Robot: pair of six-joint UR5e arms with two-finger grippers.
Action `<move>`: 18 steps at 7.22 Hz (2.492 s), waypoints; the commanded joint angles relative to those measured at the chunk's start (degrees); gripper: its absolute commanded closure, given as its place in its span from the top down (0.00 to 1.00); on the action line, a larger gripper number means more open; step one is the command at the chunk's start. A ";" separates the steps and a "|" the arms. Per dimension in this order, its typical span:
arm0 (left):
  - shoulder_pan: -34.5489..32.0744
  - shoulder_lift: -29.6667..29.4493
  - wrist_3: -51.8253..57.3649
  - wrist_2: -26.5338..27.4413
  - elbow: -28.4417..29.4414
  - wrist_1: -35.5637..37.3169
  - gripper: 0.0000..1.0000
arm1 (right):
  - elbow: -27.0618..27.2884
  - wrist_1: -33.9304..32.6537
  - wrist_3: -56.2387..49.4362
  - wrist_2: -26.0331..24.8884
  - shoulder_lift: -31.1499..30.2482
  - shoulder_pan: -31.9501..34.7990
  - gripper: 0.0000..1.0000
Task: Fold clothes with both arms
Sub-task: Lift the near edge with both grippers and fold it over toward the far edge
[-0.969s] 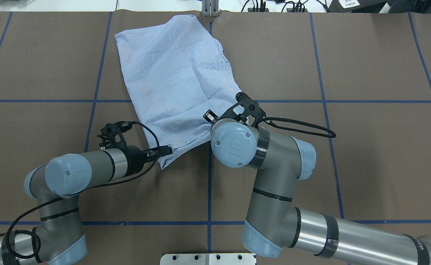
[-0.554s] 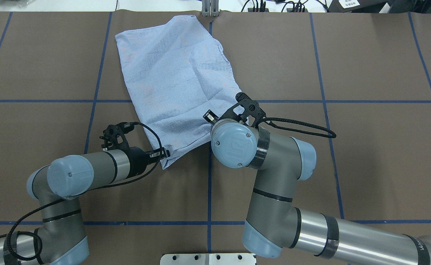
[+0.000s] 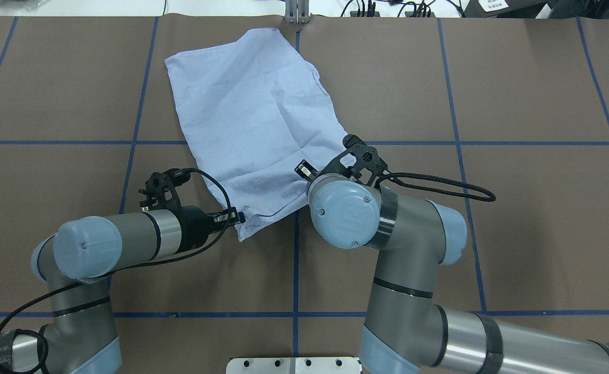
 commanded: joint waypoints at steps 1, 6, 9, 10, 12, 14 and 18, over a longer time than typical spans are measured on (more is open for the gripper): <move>-0.14 3.04 -0.18 -3.05 -8.99 0.13 0.00 | 16.24 -12.02 2.88 -3.05 -4.69 -5.85 0.00; 0.13 5.90 -0.09 -9.22 -25.85 15.13 0.00 | 28.38 -28.87 6.34 -6.23 -3.48 -12.31 0.00; -5.04 -0.35 1.48 -8.60 -14.34 16.48 0.00 | 11.62 -14.43 0.91 -7.11 -0.05 -5.47 0.00; -7.23 -1.84 3.84 -8.60 -12.31 16.48 0.00 | 6.60 -8.53 -1.47 -7.11 0.48 -3.18 0.00; -11.63 -8.14 6.22 -8.52 -3.11 16.48 0.00 | -2.89 -3.31 -4.73 -6.68 4.33 0.95 0.00; -15.67 -13.00 10.61 -8.60 5.60 16.30 0.00 | -10.55 2.93 -6.92 -6.41 6.10 2.98 0.00; -16.92 -21.28 15.54 -4.47 21.01 15.86 0.00 | -22.07 10.31 -9.65 -3.25 9.26 6.24 0.00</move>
